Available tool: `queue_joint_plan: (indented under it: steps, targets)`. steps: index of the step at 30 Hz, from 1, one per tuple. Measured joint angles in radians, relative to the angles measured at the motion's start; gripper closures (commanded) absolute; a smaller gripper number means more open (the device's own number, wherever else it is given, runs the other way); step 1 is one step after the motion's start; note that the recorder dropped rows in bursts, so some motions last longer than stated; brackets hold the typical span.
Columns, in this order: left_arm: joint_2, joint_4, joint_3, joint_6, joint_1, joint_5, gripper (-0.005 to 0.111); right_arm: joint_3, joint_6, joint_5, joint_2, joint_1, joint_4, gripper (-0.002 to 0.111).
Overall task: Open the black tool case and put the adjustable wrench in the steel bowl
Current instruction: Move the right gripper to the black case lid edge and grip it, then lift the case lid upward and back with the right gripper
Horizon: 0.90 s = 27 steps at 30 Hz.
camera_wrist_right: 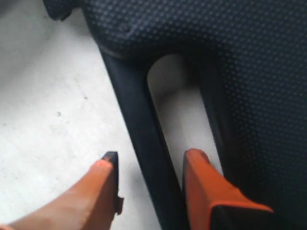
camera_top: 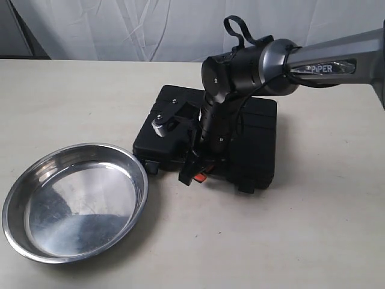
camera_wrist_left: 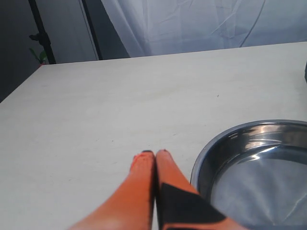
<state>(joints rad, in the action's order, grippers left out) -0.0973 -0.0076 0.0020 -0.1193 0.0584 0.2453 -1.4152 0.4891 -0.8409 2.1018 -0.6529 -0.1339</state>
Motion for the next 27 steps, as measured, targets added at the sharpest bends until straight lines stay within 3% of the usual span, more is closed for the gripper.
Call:
queue_joint_plan:
  steps: [7, 27]
  targets:
    - [0.000, 0.000, 0.000, 0.000, 0.000, 0.000, 0.106, 0.000, 0.001, 0.009, 0.001, 0.000, 0.017, 0.109]
    - [0.000, 0.000, 0.000, 0.002, 0.000, 0.000, 0.106, 0.000, 0.001, -0.006, -0.057, 0.000, 0.021, 0.109]
